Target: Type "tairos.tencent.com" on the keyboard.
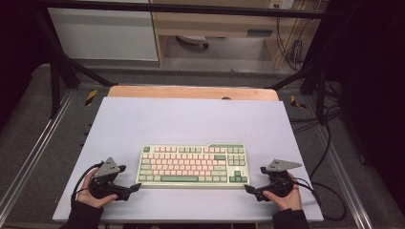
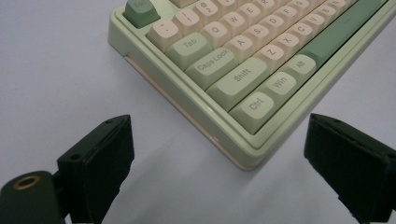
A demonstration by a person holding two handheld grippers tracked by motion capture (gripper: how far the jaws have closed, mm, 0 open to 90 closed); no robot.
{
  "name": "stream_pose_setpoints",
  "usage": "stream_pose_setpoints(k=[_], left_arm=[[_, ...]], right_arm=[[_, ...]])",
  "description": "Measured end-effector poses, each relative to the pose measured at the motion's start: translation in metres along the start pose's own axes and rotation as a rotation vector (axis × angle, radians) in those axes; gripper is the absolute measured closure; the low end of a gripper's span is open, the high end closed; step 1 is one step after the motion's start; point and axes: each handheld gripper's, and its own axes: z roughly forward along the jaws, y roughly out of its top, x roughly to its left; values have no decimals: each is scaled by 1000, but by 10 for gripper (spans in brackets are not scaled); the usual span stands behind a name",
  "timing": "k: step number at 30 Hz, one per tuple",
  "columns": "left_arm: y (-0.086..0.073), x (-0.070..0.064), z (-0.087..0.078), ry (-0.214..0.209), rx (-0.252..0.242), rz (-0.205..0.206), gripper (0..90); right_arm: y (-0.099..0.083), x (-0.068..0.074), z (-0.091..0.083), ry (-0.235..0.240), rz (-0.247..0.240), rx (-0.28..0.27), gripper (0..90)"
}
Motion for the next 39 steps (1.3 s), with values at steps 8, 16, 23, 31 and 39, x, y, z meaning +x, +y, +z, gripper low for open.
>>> stream_pose_setpoints(k=[8,16,23,31,39], left_arm=[[1,-1,-1,0,0,2,84],[4,-1,-2,-3,-11,-16,110],[8,-1,-6,-2,-23,-40,169],[15,-2,-8,-4,-41,-61,272],[22,-4,-9,-10,-46,-70,355]], right_arm=[[0,0,-1,-1,5,-1,5],[0,0,0,1,0,-2,5],[0,0,-1,-1,1,-3,5],[0,0,-1,-3,1,-4,5],[0,0,-1,-1,4,-5,5]])
